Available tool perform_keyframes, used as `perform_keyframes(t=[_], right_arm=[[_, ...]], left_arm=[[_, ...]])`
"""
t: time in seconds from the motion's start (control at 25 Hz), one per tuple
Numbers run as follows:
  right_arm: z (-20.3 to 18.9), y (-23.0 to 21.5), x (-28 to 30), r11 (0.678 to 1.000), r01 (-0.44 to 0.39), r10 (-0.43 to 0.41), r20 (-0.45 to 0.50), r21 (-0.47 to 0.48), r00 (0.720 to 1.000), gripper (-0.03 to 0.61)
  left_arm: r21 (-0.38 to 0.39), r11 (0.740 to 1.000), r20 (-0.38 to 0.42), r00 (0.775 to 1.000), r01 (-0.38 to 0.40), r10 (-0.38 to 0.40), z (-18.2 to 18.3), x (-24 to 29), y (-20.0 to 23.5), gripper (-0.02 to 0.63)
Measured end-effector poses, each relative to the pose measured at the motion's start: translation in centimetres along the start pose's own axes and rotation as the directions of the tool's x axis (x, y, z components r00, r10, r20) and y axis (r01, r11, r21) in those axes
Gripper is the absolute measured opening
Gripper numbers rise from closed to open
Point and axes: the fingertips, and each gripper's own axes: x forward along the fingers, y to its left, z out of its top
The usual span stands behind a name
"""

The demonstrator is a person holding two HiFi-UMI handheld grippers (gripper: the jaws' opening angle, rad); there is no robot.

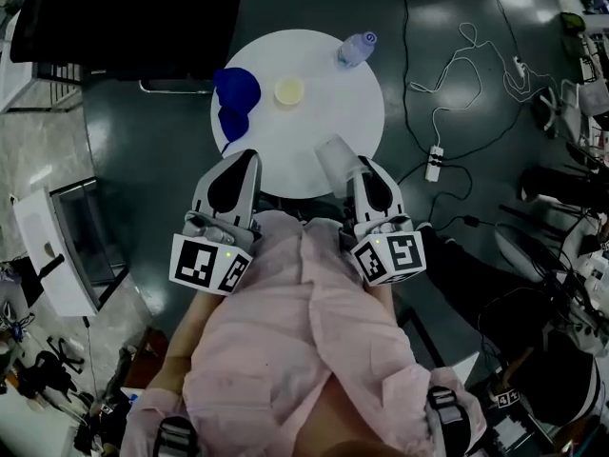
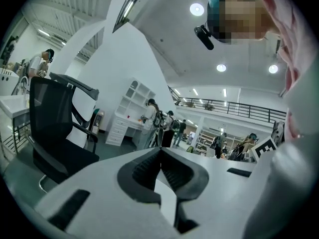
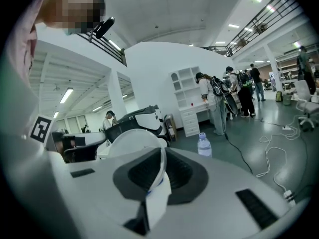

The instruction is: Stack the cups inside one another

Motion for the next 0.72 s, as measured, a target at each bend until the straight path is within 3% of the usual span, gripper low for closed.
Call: perform_keyframes(t=[0.28,0.72], right_arm=[[-0.52,-0.64,-0.12,0.998,0.048,-0.048,0.01,0.041,0.999,0.041],[0.17,-0.39,0.02,0.999,0.044,-0.045,0.027,0.027,0.999,0.043]], left_arm=[[0.007,0.999,-0.023,0.999,0.035,-0.035,-0.28,0.65,0.29,0.018],[0.026,0.999,0.002,1.0,0.03,-0.031,0.6,0.58,0.28,0.018]])
